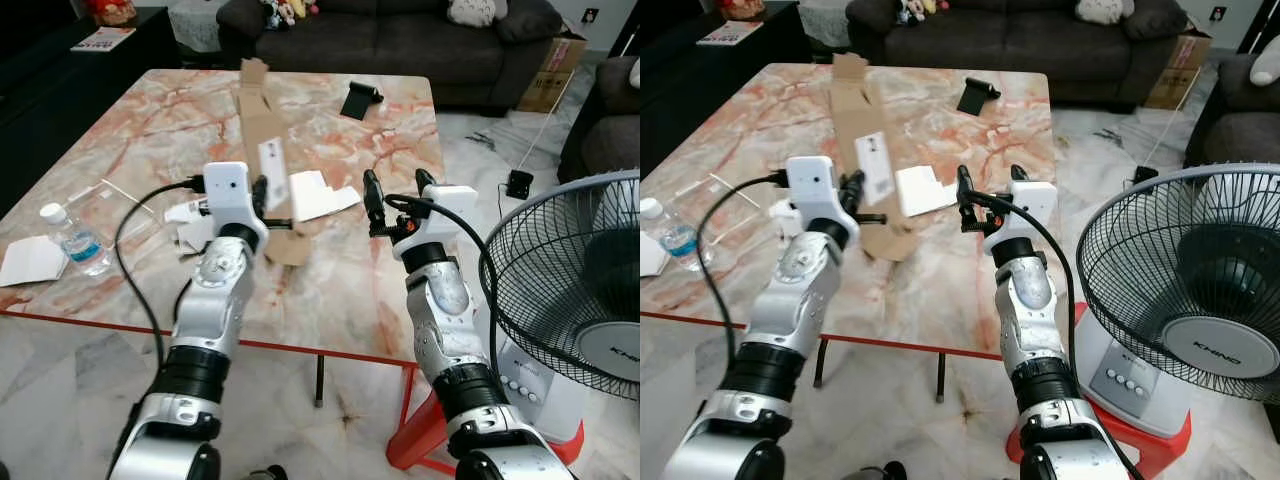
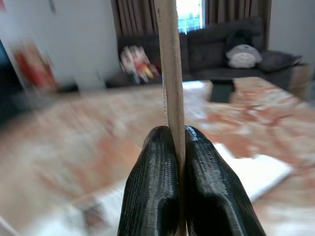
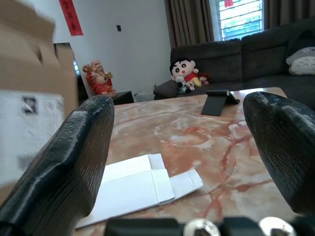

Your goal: Picking trash to rubbish bin

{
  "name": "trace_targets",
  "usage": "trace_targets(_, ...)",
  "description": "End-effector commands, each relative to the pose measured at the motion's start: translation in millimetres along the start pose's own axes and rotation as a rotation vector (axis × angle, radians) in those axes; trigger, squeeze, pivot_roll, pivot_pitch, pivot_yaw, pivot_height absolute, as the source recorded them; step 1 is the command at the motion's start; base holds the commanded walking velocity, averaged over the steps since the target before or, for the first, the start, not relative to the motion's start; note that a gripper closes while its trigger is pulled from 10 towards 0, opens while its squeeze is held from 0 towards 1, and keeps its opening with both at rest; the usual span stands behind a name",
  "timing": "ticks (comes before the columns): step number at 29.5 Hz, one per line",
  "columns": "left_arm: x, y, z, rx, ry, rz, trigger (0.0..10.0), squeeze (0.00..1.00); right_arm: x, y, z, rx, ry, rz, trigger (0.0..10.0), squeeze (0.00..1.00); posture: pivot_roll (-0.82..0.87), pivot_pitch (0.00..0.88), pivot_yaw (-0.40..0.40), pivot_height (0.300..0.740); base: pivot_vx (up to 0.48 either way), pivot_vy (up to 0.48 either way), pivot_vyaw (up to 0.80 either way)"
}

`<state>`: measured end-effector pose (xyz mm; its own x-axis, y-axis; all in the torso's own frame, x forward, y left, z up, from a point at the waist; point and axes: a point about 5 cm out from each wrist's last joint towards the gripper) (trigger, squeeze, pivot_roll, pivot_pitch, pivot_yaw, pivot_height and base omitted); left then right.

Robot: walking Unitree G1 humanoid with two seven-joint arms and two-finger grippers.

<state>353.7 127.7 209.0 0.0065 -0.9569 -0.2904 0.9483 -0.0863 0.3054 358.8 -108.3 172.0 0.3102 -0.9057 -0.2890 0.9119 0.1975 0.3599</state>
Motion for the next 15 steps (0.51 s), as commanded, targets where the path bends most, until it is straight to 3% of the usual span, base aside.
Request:
trace_targets(1,2.0,-2.8,9.5,0.071,0.060,0.006,10.0,0.00,-3.3,2.4,6.7,0.031,-0.015,0.012,10.0,0.00,0.00,0.044,0.044,0.740,0.000,0.000,0.00)
trace_targets(4,-0.2,-8.4,8.8,0.093,0.146,0.021,10.0,0.00,-2.8,1.5,6.1,0.027,-0.021,0.013,10.0,0.00,0.01,0.039,0.039,0.740,0.000,0.000,0.00)
trace_targets(7,4.1,-10.5,10.3,0.103,0.128,0.019,10.0,0.00,-3.2,1.5,5.6,0.026,-0.022,0.015,10.0,0.00,0.01,0.035,0.037,0.740,0.000,0.000,0.00)
trace_targets(15,11.8,-17.0,6.8,0.129,0.179,0.036,10.0,0.00,-7.9,2.1,6.7,0.041,-0.025,0.039,10.0,0.00,0.00,0.015,0.036,0.740,0.000,0.000,0.00)
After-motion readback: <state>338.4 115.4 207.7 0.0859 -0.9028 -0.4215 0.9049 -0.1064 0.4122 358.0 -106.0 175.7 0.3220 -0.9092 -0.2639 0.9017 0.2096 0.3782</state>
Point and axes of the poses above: a point about 5 cm out from each wrist's last joint towards the gripper, its own y axis pointing out of the wrist towards the gripper, its own z axis along the axis of the wrist's last joint, x = y × z, and after that the axes turned 10 degrees about y, right-handed
